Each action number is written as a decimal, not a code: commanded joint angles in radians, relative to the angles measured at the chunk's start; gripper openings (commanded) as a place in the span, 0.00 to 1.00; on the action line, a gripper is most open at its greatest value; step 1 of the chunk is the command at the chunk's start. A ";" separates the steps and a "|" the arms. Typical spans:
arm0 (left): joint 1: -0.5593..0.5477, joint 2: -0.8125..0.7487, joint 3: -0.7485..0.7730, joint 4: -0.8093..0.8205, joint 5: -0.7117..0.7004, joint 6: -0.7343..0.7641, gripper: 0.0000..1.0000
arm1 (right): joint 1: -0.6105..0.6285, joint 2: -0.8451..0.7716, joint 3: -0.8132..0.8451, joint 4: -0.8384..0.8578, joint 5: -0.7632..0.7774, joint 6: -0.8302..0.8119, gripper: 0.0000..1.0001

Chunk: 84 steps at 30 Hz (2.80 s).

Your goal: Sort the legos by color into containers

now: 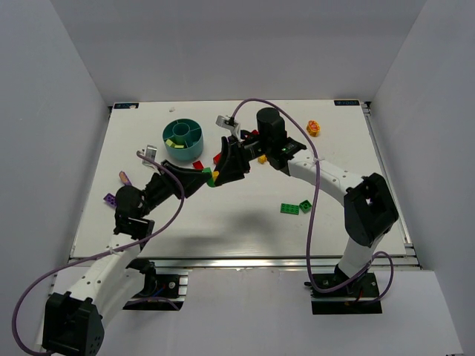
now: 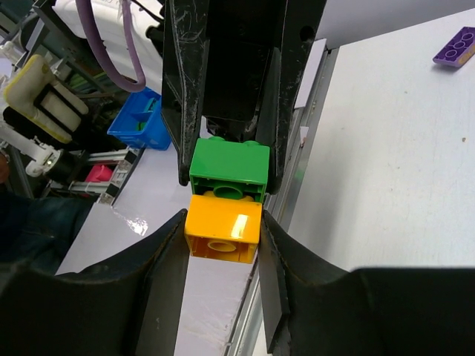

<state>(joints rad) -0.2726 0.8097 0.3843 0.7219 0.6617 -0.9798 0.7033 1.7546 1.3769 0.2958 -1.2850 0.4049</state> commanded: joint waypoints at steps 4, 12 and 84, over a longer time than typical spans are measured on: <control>-0.007 -0.029 0.106 -0.154 0.016 0.108 0.00 | -0.034 -0.020 -0.036 0.039 0.000 -0.046 0.00; 0.131 -0.006 0.192 -0.291 0.058 0.155 0.00 | -0.116 -0.047 -0.048 -0.096 0.003 -0.161 0.00; 0.319 1.077 0.932 -0.447 -0.418 0.665 0.04 | -0.192 -0.096 0.011 -0.603 0.403 -0.753 0.00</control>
<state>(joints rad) 0.0456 1.8881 1.3022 0.2722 0.2363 -0.3378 0.5205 1.6894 1.3853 -0.2993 -0.8600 -0.3275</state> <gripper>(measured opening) 0.464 0.432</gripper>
